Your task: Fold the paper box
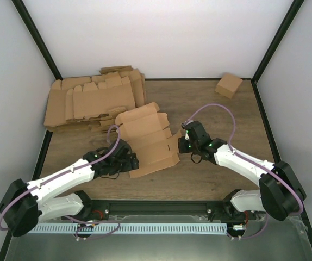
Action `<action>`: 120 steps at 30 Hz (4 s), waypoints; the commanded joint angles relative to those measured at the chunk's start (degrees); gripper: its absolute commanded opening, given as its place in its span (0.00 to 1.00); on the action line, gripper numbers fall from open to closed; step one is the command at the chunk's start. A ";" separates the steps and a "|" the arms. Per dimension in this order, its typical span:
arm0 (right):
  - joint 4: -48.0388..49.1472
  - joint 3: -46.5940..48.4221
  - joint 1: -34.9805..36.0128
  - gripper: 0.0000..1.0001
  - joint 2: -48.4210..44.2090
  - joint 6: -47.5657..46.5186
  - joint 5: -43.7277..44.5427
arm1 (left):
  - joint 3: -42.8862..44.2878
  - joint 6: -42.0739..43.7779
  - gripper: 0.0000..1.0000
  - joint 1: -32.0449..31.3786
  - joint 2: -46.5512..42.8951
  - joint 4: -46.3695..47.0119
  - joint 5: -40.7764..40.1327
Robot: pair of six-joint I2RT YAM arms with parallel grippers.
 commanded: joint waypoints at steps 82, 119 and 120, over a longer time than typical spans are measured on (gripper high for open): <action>10.54 -8.60 0.01 0.01 5.23 10.44 -22.22 | 4.13 24.52 0.75 22.57 17.63 31.38 7.46; 8.96 -20.76 0.04 0.64 -19.65 29.07 -35.13 | -10.54 -5.62 0.04 22.63 -18.51 19.60 10.36; 9.41 -20.69 0.01 0.71 -19.11 29.57 -35.20 | -10.81 -5.80 0.04 22.62 -19.04 19.50 10.34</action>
